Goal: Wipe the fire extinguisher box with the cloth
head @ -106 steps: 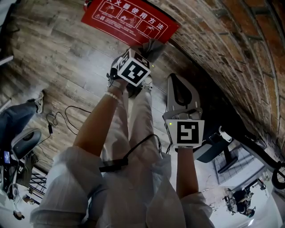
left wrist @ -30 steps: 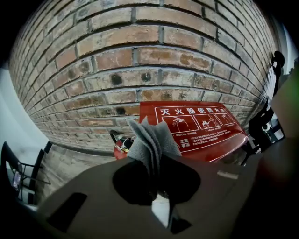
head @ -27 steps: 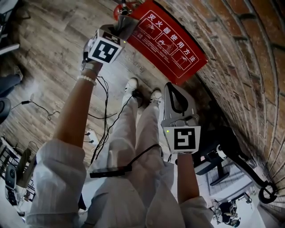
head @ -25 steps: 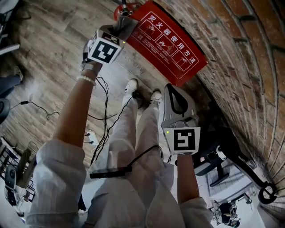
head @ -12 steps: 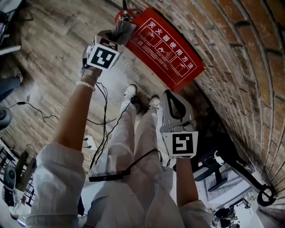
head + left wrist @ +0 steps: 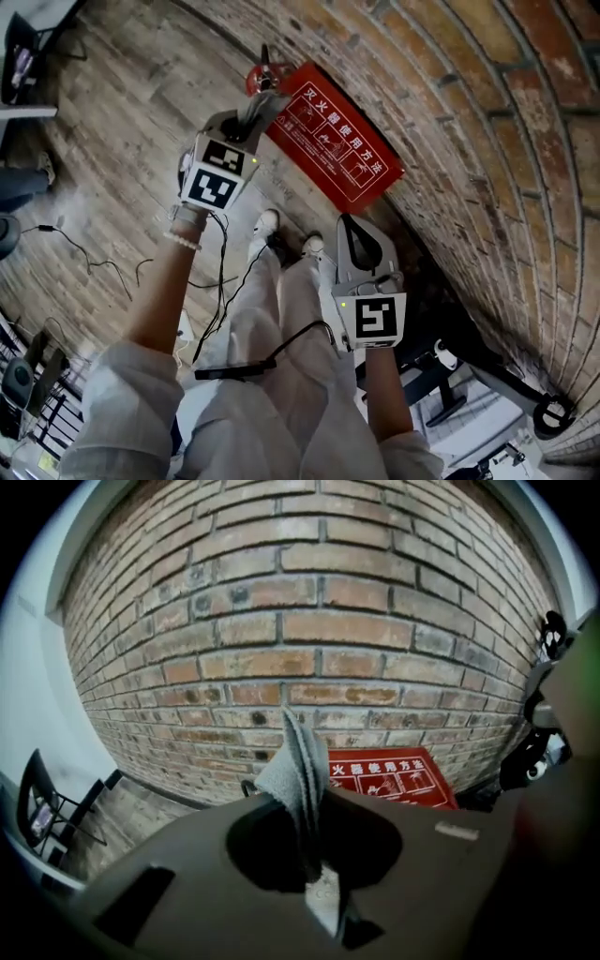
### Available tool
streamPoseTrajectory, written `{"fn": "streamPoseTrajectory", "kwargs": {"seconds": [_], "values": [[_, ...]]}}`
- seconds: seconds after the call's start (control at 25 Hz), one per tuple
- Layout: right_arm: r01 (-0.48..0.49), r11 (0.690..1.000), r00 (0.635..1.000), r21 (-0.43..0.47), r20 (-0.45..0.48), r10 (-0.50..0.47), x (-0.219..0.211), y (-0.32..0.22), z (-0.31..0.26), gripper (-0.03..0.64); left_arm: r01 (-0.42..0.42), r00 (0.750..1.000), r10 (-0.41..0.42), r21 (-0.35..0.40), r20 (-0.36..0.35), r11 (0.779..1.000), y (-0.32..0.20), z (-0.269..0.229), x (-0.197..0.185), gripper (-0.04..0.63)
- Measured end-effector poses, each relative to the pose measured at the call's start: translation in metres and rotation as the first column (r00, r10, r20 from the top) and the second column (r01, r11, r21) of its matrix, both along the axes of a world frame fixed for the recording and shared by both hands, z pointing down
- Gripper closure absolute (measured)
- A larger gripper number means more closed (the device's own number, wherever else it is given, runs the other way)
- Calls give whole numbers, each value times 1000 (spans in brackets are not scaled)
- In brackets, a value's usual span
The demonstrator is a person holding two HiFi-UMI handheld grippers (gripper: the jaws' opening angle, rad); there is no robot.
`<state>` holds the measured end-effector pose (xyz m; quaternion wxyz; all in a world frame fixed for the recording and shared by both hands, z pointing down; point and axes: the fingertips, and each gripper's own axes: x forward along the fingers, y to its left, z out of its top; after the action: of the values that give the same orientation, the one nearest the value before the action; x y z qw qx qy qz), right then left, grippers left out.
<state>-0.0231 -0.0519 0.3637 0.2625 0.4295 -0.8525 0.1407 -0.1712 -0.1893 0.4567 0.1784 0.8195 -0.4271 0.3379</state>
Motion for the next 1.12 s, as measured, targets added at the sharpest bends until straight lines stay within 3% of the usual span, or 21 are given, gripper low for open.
{"fn": "streamPoseTrajectory", "kwargs": {"seconds": [0.64,1.12], "values": [[-29,982,1000,185,12,27,40,4,-141,609,-76,989,101,220,-109,973,74,-211,70,583],[-62,953,998,297,24,58,69,21,-216,609,-87,981,141,350,-131,933,134,-312,88,583]]}}
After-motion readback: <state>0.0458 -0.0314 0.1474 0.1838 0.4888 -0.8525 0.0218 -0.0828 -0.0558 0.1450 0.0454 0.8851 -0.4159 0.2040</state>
